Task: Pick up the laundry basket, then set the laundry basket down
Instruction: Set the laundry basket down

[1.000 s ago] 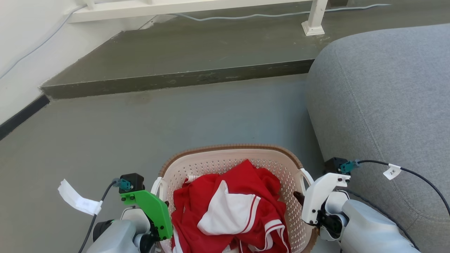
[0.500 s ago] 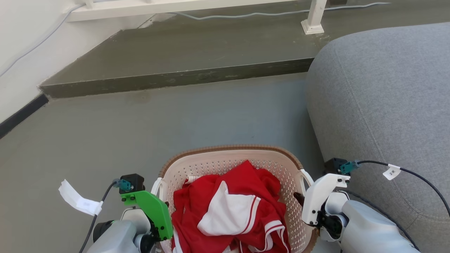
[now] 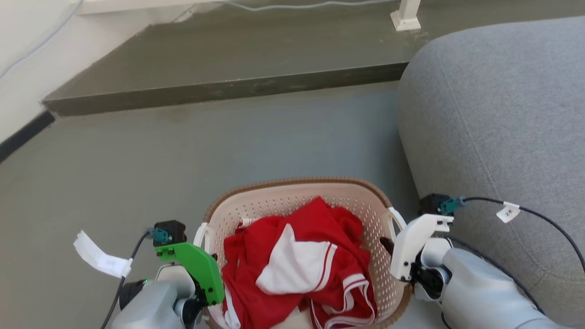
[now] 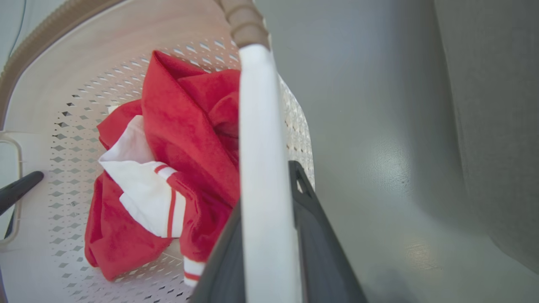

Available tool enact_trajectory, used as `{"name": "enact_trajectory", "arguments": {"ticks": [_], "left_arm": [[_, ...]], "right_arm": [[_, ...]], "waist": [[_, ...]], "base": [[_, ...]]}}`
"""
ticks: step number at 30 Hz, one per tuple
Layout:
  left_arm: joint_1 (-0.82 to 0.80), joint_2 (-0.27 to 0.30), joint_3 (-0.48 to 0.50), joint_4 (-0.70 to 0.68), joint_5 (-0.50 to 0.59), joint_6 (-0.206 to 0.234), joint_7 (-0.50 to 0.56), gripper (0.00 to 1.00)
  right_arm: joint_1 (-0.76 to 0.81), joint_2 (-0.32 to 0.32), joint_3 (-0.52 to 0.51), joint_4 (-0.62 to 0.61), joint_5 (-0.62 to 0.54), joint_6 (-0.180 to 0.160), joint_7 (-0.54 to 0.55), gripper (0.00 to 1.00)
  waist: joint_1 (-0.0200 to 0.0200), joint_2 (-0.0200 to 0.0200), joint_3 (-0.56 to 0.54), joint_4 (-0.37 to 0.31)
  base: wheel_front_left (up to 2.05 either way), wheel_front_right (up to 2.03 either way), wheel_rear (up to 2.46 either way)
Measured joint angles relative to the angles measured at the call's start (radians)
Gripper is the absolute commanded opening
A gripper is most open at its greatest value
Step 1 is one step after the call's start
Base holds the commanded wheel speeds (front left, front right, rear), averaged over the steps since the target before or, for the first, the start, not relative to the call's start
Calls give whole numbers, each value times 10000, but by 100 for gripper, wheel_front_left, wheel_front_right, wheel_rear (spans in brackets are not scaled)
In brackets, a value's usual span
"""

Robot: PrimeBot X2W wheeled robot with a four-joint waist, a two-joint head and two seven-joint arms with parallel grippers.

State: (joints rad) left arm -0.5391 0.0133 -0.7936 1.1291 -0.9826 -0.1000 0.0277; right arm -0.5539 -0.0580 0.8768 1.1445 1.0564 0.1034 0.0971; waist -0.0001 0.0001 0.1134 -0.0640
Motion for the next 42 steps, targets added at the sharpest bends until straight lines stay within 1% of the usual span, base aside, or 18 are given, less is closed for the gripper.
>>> {"name": "enact_trajectory", "arguments": {"ticks": [11,30,42], "left_arm": [[-993,19,52,-48,33,123,-596,0],[-2725,50,240,-31,268,199,-1745,0],[-3459,46,387,4,332,199,-2276,0]], "right_arm": [[-951,-36,-42,2,-104,2,-629,0],[-2570,-121,-198,-104,-286,6,-1854,0],[-3289,-201,-219,-81,-474,36,-2564,0]], "waist": [[0,0,952,-87],[1,0,3557,-196],[2,0,4820,-200]], "base": [[0,0,0],[0,0,0],[0,0,0]]}}
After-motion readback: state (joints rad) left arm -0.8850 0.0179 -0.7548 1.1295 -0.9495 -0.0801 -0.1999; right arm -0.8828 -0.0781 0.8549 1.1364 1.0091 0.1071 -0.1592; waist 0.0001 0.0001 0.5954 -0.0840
